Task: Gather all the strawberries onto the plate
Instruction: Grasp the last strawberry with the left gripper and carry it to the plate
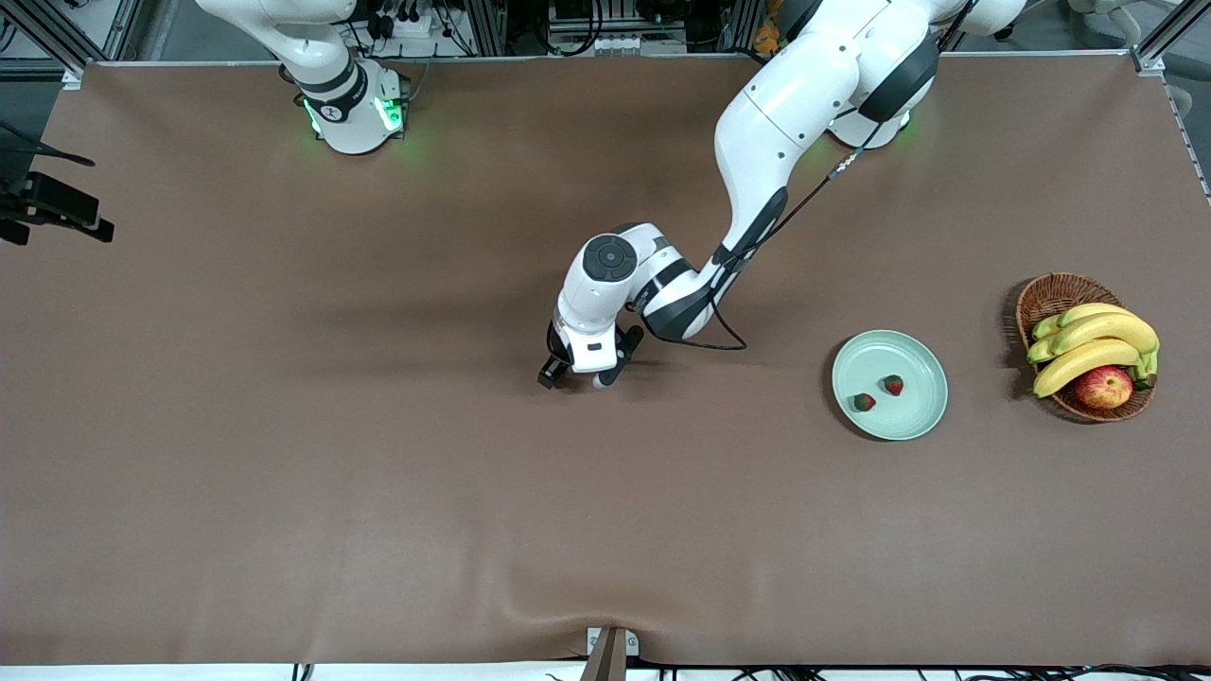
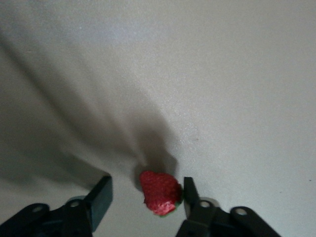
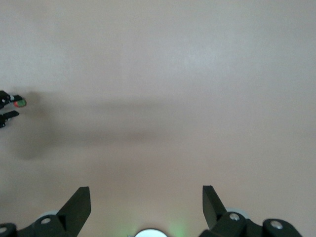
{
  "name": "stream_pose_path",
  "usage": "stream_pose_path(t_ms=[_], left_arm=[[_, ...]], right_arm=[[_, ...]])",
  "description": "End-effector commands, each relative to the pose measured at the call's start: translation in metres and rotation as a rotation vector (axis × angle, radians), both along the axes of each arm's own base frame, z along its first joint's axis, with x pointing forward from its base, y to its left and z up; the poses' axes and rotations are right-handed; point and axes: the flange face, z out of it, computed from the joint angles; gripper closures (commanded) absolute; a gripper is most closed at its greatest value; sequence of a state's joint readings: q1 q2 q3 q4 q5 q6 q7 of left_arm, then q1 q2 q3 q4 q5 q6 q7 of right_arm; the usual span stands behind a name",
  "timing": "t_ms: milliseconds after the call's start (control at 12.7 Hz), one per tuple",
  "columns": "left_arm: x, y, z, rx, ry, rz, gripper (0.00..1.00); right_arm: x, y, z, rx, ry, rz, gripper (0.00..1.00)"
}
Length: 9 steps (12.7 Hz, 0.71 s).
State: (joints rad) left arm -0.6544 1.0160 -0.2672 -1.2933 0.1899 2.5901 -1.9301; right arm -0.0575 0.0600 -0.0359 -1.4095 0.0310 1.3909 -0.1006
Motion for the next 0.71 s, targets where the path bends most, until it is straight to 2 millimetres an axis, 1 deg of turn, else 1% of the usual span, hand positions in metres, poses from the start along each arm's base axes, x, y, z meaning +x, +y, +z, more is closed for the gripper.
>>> stream_pose_path(t_ms=[0,78,157,235,314,392,471,549,628], left_arm=[[0.004,-0.005,0.006,-0.014,-0.027,0.007,0.97],[0.008,-0.004,0.018,-0.016,-0.04,0.007,1.0],[0.015,-0.001,0.037,-0.022,-0.064,0.007,1.0],[0.025,0.012,0.051,0.001,-0.064,0.017,1.0],[0.036,0.028,0.07,0.051,-0.057,-0.005,1.0],[0.039,0.04,0.089,0.122,-0.037,-0.066,1.0],[0.049,0.062,0.109,0.195,-0.013,-0.126,1.0],[0.054,0.087,0.126,0.267,0.019,-0.208,1.0],[0.059,0.117,0.14,0.327,0.051,-0.283,1.0]], right_arm=[[-0.002,-0.004,0.004,-0.039,-0.014,0.012,0.0],[-0.003,-0.003,0.005,-0.062,-0.01,0.018,0.0],[-0.005,0.001,0.009,-0.09,-0.012,0.035,0.0],[-0.006,0.003,0.011,-0.11,-0.013,0.041,0.0],[-0.008,0.004,0.014,-0.11,-0.013,0.04,0.0],[-0.01,0.004,0.012,-0.103,0.008,0.032,0.0],[-0.015,0.003,0.008,-0.092,0.05,0.019,0.0],[-0.017,0.004,0.007,-0.09,0.065,0.018,0.0],[-0.017,0.005,0.007,-0.086,0.068,0.022,0.0]])
